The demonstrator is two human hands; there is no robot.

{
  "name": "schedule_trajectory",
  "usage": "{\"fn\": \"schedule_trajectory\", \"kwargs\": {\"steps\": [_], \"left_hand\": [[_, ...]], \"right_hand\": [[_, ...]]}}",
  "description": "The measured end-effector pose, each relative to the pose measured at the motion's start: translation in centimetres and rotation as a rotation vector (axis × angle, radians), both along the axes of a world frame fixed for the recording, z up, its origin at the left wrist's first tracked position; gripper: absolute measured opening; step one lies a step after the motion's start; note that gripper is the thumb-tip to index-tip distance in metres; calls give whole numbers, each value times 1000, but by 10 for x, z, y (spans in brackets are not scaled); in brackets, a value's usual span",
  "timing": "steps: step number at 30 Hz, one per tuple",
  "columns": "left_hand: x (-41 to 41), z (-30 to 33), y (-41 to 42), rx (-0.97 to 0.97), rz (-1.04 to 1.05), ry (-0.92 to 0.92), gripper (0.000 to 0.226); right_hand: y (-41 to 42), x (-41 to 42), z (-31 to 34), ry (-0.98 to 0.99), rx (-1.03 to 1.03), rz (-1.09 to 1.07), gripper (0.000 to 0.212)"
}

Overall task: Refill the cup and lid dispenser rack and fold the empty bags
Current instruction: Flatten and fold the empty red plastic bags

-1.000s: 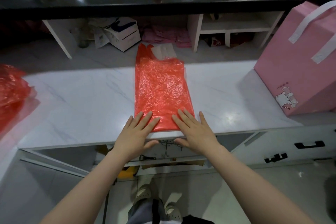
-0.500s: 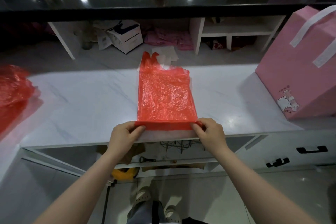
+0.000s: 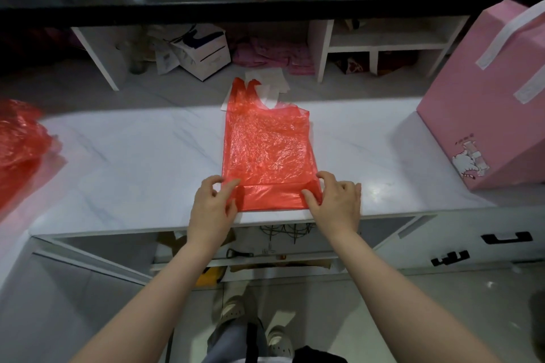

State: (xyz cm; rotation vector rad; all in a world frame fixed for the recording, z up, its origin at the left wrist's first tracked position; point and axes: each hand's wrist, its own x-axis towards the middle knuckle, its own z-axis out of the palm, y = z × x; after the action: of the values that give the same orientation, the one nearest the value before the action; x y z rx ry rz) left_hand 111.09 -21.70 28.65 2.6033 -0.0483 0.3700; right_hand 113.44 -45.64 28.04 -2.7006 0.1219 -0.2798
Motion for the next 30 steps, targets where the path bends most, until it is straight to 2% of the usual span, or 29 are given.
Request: {"fn": "schedule_trajectory", "kwargs": {"steps": [2, 3, 5, 8, 10, 12, 14, 17, 21, 24, 28, 30], "left_hand": [[0, -4, 1, 196, -143, -62, 49], [1, -4, 2, 247, -218, -28, 55], [4, -3, 7, 226, -303, 140, 62], [9, -6, 17, 179, -343, 263, 52], [8, -6, 20, 218, -373, 270, 55], [7, -7, 20, 256, -385, 272, 64], [7, -7, 20, 253, -384, 254, 70], [4, -6, 22, 265, -396, 242, 77], [-4, -7, 30, 181, -391, 198, 72], [-6, -1, 32, 7, -332, 227, 64], [-5, 6, 32, -188, -275, 252, 43], [-6, 8, 32, -324, -192, 266, 33]], "right_hand": [[1, 0, -1, 1, -36, 37, 45], [2, 0, -1, -5, -23, 58, 43], [3, -3, -3, -30, -25, 117, 44], [-5, -8, -4, -129, -248, 402, 43], [-16, -10, -2, -51, -384, 572, 54], [-25, -11, -3, 74, -408, 623, 68], [-30, -9, -7, 123, -348, 604, 73], [-31, -12, -5, 76, -176, 563, 77], [-40, -19, -6, 37, -53, 521, 72], [-41, -18, -2, 53, 93, 453, 59], [-40, -19, 5, -2, 271, 367, 19], [-39, -20, 7, 4, 364, 280, 10]]}}
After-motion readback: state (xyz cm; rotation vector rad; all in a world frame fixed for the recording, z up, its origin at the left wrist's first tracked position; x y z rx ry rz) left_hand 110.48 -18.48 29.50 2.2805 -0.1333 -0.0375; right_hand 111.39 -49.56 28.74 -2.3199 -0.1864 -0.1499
